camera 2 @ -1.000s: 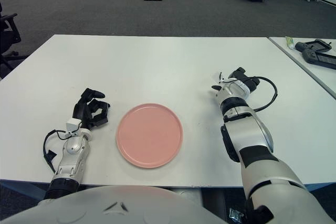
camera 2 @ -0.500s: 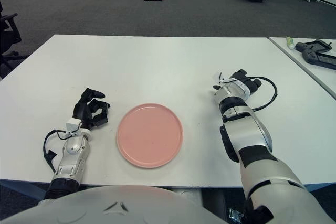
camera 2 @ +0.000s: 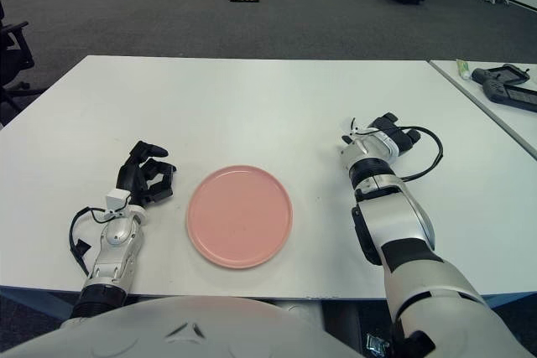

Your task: Put the apple into the plate.

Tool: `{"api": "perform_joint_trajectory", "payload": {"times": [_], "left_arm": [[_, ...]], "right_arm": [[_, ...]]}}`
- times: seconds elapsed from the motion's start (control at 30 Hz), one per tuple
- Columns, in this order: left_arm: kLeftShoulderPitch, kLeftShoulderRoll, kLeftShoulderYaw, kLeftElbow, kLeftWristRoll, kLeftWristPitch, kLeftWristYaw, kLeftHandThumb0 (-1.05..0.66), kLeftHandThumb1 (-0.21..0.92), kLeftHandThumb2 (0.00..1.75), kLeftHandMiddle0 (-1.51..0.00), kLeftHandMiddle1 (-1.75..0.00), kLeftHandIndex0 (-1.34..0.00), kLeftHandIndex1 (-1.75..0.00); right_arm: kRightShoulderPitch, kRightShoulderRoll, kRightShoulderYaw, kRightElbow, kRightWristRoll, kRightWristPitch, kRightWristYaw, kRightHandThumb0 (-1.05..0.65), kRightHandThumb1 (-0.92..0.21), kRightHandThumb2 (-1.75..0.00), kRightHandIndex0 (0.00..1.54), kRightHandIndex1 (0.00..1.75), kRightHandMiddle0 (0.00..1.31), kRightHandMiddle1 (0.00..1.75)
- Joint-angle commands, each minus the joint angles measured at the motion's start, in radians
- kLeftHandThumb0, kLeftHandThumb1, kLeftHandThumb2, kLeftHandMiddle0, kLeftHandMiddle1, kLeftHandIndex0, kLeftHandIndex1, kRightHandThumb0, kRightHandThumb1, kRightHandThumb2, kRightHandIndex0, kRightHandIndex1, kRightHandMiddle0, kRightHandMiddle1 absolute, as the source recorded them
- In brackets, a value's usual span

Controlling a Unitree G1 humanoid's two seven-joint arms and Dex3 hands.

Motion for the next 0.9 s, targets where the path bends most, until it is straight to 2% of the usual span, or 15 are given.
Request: {"api": "perform_joint_trajectory", "payload": {"times": [0.0,0.07,0.2,0.7,0.87], "left_arm": [[0.033,0.003,0.007,0.032,-0.007,0.046,-0.001,0.00,0.41,1.11,-0.65,-1.41,-0.41,-1.75],[0.035,0.002,0.008,0.028,-0.008,0.047,-0.002,-0.01,0.41,1.11,-0.66,-1.41,-0.41,-1.75],[0.040,0.006,0.009,0.025,-0.015,0.041,-0.011,-0.01,0.39,1.13,-0.66,-1.42,-0.42,-1.75],[0.037,0.012,0.010,0.031,-0.012,0.038,-0.011,0.00,0.39,1.13,-0.66,-1.43,-0.41,-1.75],[0.035,0.015,0.009,0.029,-0.012,0.043,-0.013,-0.01,0.40,1.13,-0.65,-1.44,-0.41,-1.75]], "right_arm": [[0.082,0.024,-0.026,0.041,0.048,0.002,0.025,-0.71,-0.68,-0.63,0.00,0.00,0.00,0.18],[0.087,0.024,-0.031,0.043,0.049,-0.001,0.021,-0.70,-0.68,-0.65,0.00,0.00,0.00,0.20],[0.131,0.009,-0.041,0.073,0.050,-0.059,0.012,-0.69,-0.69,-0.67,0.01,0.00,0.00,0.24],[0.171,0.023,-0.103,0.070,0.071,-0.085,-0.055,-0.61,-0.63,-0.77,0.02,0.01,0.00,0.29],[0.181,0.024,-0.136,0.073,0.093,-0.096,-0.092,-0.58,-0.56,-0.83,0.01,0.29,0.00,0.50]]}}
